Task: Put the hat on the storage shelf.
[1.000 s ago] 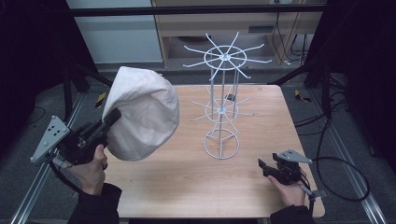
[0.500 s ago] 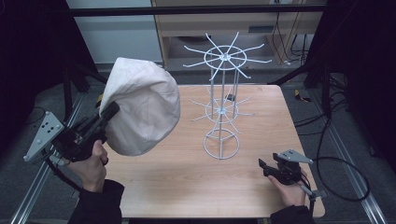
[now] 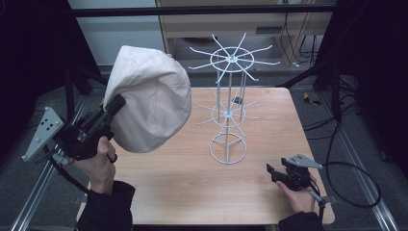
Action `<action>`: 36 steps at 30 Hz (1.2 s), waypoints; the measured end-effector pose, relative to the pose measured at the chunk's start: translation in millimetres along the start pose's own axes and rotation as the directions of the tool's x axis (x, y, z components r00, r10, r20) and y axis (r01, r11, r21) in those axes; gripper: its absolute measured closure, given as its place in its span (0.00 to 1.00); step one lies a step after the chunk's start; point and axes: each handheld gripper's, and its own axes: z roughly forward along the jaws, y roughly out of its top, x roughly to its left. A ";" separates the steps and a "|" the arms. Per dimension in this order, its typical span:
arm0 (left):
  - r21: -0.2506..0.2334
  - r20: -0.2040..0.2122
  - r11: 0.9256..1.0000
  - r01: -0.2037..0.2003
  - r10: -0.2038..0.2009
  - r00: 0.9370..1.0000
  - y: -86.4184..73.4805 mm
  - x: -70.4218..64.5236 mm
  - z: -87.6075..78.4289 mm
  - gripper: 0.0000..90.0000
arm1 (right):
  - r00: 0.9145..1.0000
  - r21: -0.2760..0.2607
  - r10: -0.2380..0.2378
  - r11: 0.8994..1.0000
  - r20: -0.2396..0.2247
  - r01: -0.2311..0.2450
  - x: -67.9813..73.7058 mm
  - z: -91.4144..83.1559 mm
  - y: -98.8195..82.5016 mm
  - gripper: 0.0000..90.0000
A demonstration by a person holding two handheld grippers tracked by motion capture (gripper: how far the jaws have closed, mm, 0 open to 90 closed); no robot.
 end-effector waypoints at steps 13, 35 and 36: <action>-0.025 0.010 1.000 0.003 -0.003 1.000 10.8 -8.5 21.4 0.98 | 1.000 0.000 0.002 1.000 -0.003 -0.002 -0.3 0.5 -0.2 0.39; -0.017 0.026 1.000 0.025 -0.024 0.999 3.1 -17.9 63.7 0.98 | 1.000 -0.009 -0.001 1.000 -0.005 0.001 -1.4 0.9 -0.6 0.40; -0.014 0.025 1.000 0.027 -0.027 0.999 2.0 -17.3 64.7 0.98 | 1.000 -0.009 0.000 1.000 -0.004 0.000 -1.4 0.9 -0.6 0.40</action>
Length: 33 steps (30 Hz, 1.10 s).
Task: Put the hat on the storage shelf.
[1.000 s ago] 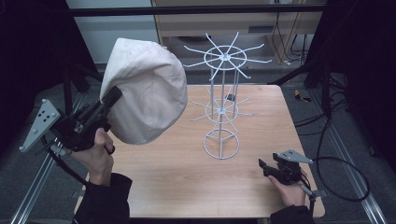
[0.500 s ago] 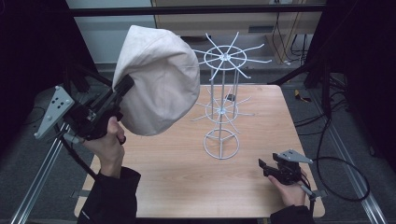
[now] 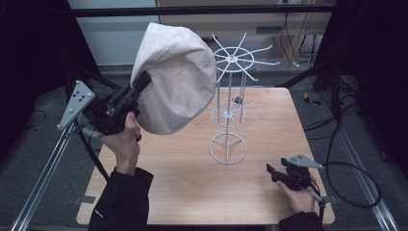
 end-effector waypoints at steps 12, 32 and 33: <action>0.013 -0.007 1.000 0.023 -0.022 1.000 -10.7 6.7 6.8 0.98 | 1.000 0.001 -0.003 1.000 -0.002 0.003 0.3 0.2 -0.1 0.40; 0.079 -0.034 0.994 0.076 -0.074 0.997 -41.2 30.9 4.5 0.98 | 1.000 0.002 -0.001 1.000 0.001 0.001 -0.9 -0.2 -0.1 0.40; 0.083 -0.033 0.994 0.075 -0.073 0.997 -42.4 30.9 4.0 0.98 | 1.000 0.002 0.000 1.000 0.001 0.000 -1.0 -0.2 -0.2 0.40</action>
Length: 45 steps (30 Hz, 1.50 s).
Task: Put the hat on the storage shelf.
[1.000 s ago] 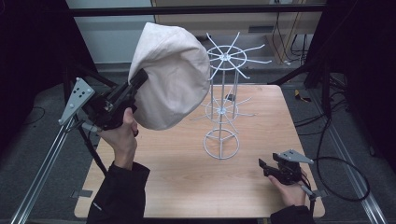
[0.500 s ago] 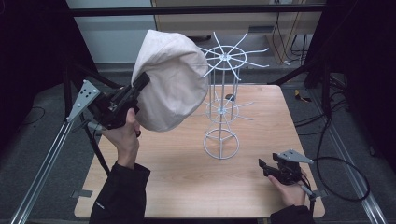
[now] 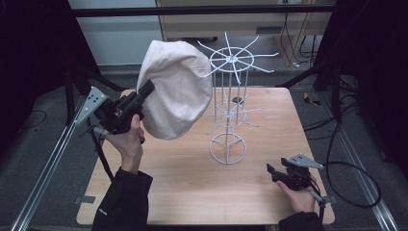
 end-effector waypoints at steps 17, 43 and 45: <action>0.118 0.002 0.992 -0.042 0.042 0.999 -30.1 2.5 -2.1 0.97 | 1.000 0.005 0.006 1.000 -0.001 -0.006 0.6 -0.4 -0.1 0.40; 0.259 0.021 0.963 -0.073 0.070 0.997 -57.1 -3.6 13.4 0.96 | 1.000 0.005 0.000 1.000 0.000 0.000 0.1 0.8 -0.9 0.40; 0.267 0.021 0.961 -0.071 0.068 0.997 -59.2 -4.3 15.2 0.96 | 1.000 0.004 0.001 1.000 0.000 -0.001 0.0 0.7 -0.9 0.40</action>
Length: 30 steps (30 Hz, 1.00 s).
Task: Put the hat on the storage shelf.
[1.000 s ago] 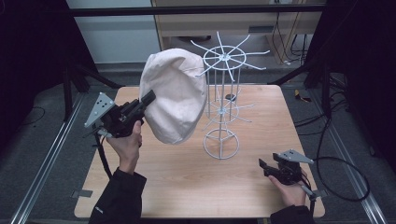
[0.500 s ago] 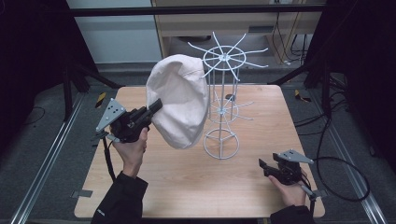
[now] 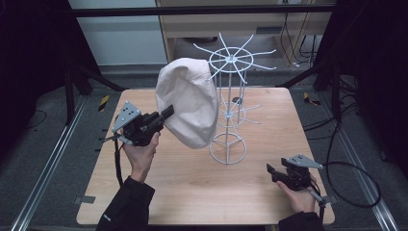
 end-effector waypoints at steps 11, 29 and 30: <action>0.030 0.004 1.000 -0.006 0.006 1.000 -3.4 -2.7 7.1 0.91 | 1.000 0.001 -0.001 1.000 -0.001 0.001 -0.1 0.1 -0.1 0.39; 0.064 0.015 0.998 -0.005 0.004 1.000 -5.4 -1.9 14.7 0.79 | 1.000 0.000 -0.005 1.000 0.000 0.005 -0.1 0.3 -0.1 0.39; 0.066 0.014 0.998 -0.002 0.001 1.000 -5.5 -1.6 15.1 0.77 | 1.000 0.000 -0.006 1.000 0.000 0.006 -0.1 0.3 -0.1 0.39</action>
